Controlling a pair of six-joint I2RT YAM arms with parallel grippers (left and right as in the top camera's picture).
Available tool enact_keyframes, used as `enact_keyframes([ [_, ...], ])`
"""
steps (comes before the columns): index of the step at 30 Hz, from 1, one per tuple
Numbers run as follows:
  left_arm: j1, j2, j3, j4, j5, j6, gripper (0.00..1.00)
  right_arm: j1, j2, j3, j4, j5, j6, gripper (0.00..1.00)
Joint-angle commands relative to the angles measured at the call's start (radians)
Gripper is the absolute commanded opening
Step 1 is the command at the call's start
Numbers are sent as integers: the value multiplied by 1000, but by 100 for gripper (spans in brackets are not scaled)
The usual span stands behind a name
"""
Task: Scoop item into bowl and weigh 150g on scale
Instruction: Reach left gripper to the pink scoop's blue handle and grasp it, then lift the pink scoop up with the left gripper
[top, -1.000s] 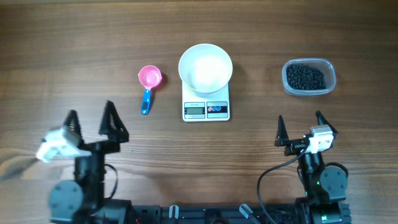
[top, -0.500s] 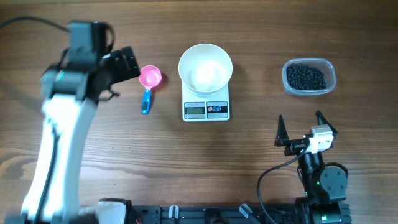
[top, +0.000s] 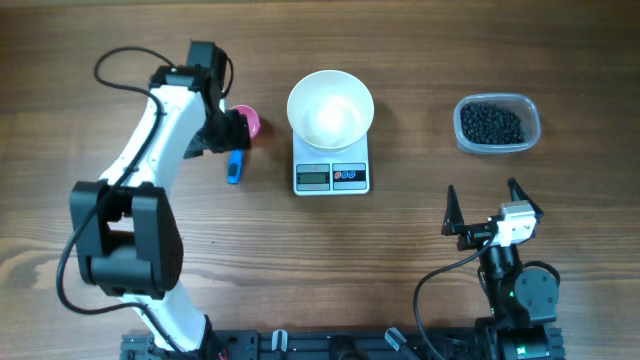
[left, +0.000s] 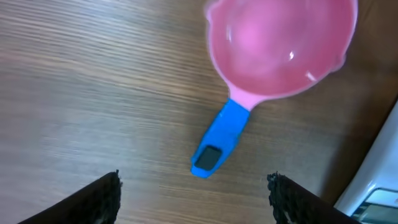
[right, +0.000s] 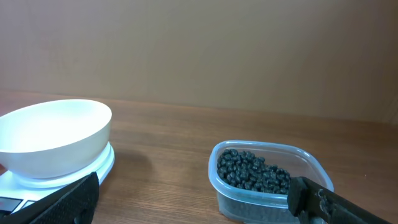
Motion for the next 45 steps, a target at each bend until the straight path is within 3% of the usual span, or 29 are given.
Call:
enact_keyframes([
  [1, -27, 25, -81, 95, 39, 97, 81, 0, -9, 0, 6, 1, -2, 100],
  [14, -31, 26, -276, 443, 39, 95, 61, 0, -9, 0, 6, 1, -1, 100],
  [16, -31, 26, -294, 477, 39, 94, 54, 0, -9, 0, 6, 1, -1, 100],
  [21, -31, 26, -329, 552, 39, 94, 51, 0, -9, 0, 6, 1, -1, 100],
  [35, -32, 26, -331, 597, 39, 30, 32, 0, -9, 0, 6, 1, -1, 100],
  [45, -33, 25, -331, 595, 39, 20, 32, 0, -9, 0, 6, 1, -1, 100],
])
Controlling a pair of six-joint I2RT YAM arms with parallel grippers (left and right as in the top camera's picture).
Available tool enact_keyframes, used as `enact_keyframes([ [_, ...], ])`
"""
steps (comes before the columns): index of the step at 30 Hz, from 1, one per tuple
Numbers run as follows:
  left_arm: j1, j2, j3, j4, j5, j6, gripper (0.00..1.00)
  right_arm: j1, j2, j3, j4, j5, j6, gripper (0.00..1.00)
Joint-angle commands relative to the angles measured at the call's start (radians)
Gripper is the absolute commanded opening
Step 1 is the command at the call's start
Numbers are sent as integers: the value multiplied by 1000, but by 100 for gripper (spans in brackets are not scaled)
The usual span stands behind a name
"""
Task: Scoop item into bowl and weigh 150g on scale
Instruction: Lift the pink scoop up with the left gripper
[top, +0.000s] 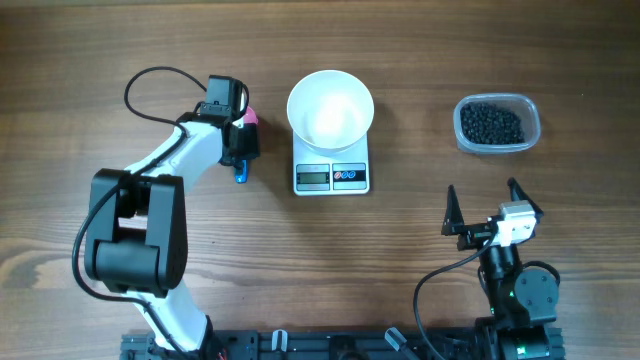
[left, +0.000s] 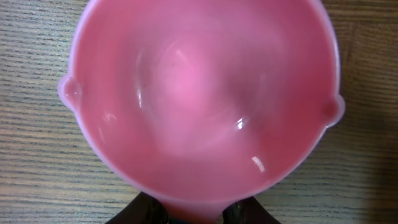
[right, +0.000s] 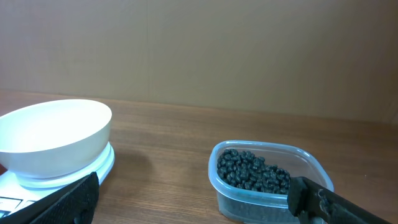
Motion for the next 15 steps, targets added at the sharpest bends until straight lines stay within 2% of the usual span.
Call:
enact_keyframes([
  [1, 0, 11, -10, -3, 8, -13, 34, 0, -9, 0, 6, 1, -1, 100],
  [4, 0, 11, -10, -3, 8, -13, 37, 0, -9, 0, 6, 1, -1, 100],
  [6, 0, 11, -10, -3, 8, -13, 53, 0, -9, 0, 6, 1, -1, 100],
  [7, 0, 11, -10, -3, 8, -13, 53, 0, -9, 0, 6, 1, -1, 100],
  [11, 0, 11, -10, 6, 8, -13, 47, 0, -9, 0, 6, 1, -1, 100],
  [14, 0, 11, -10, 8, 9, -13, 32, 0, -9, 0, 6, 1, -1, 100],
  [15, 0, 11, -10, 8, 9, -13, 31, 0, -9, 0, 6, 1, -1, 100],
])
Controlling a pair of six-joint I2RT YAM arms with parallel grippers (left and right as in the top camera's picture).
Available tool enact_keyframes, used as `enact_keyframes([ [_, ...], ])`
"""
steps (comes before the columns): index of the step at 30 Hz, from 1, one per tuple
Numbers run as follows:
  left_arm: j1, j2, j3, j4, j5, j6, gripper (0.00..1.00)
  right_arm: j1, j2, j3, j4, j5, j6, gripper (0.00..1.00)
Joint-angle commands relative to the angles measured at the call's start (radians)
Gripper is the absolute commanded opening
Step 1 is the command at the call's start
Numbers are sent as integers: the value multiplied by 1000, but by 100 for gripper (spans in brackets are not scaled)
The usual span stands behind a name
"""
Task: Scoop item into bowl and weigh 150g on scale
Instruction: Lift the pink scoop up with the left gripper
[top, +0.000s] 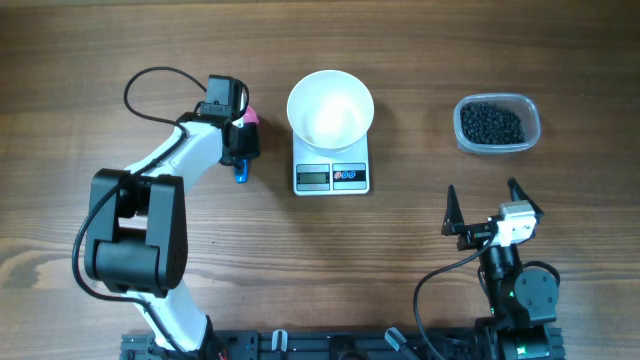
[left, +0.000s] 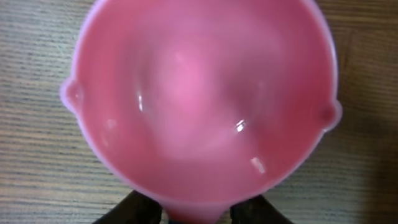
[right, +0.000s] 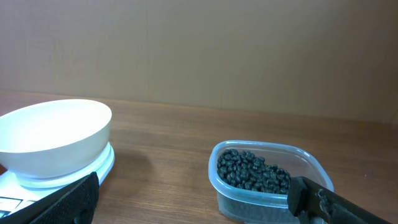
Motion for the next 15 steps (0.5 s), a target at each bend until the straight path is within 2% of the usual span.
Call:
enact_keyframes([
  [1, 0, 11, -10, 3, 6, -3, 30, 0, -9, 0, 6, 1, -1, 100],
  [4, 0, 3, -10, 6, 6, -4, 18, 0, -9, 0, 6, 1, -1, 100],
  [11, 0, -31, -10, 15, 5, -6, 20, 0, -9, 0, 6, 1, -1, 100],
  [15, 5, -80, -10, 40, 5, -62, 21, 0, -9, 0, 6, 1, -1, 100],
])
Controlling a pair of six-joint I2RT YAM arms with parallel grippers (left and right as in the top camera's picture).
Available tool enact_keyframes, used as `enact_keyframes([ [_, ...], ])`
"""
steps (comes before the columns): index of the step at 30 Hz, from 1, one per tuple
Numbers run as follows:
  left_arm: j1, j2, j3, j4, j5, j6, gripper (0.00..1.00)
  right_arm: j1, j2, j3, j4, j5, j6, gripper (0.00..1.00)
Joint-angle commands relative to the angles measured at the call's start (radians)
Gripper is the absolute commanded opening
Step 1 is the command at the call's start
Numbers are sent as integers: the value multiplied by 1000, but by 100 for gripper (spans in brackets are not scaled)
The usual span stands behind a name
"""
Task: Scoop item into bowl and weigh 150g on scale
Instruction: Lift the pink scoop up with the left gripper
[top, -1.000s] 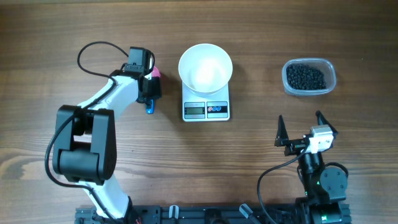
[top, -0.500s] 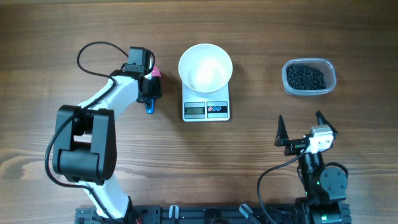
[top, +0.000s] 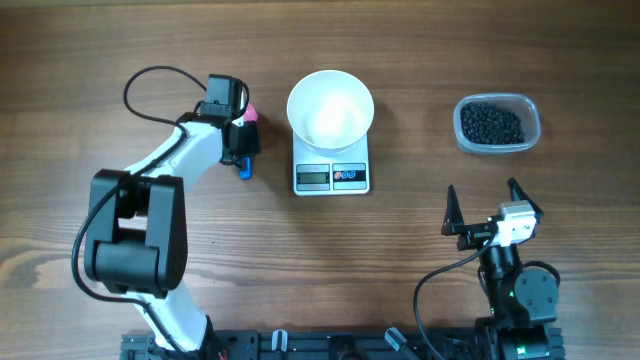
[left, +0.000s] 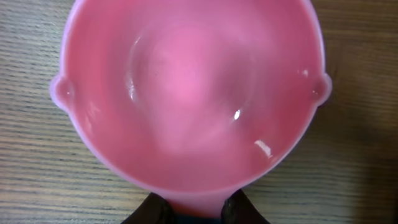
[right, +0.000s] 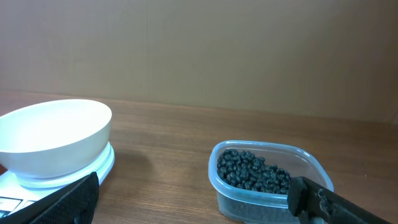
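A pink scoop (left: 186, 93) with a blue handle (top: 243, 166) lies left of the scale; its cup fills the left wrist view. My left gripper (left: 198, 214) is shut on the neck of the handle, one dark finger on each side. An empty white bowl (top: 330, 108) stands on the white scale (top: 332, 172). A clear tub of black beans (top: 497, 124) sits at the far right, also seen as the tub (right: 264, 177) in the right wrist view. My right gripper (right: 199, 208) stands open near the front edge, holding nothing.
A black cable (top: 160, 80) loops from the left arm over the table's back left. The right arm's base (top: 515, 290) stands at the front right. Bare wooden table (top: 420, 60) lies between the scale and the bean tub.
In the left wrist view the fingers sit tighter against the scoop's neck and the cup has shifted slightly left. From overhead, less of the blue handle shows. The right arm has not moved.
My left gripper was open above the scoop, which lay on the table with its handle towards the front. Then the fingers stood at either side of the handle's neck. Now they are shut on it. The right gripper stayed open and still throughout.
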Motion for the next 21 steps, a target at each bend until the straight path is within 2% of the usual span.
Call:
enact_keyframes([
  [1, 10, -90, -7, 25, 5, -73, 21, 0, -9, 0, 6, 1, -1, 100],
  [5, 47, -168, -7, 44, 18, -218, 17, 0, -9, 0, 6, 1, -1, 100],
  [7, 80, -212, -7, 62, 94, -285, 17, 0, -9, 0, 6, 1, -1, 100],
  [11, 165, -281, -7, 121, 340, -391, 17, 0, -9, 0, 6, 1, -1, 100],
  [16, 293, -307, -7, 224, 693, -664, 15, 0, -9, 0, 6, 1, -1, 100],
  [18, 322, -307, -7, 226, 749, -788, 10, 0, -9, 0, 6, 1, -1, 100],
  [21, 330, -307, -7, 226, 811, -887, 10, 0, -9, 0, 6, 1, -1, 100],
])
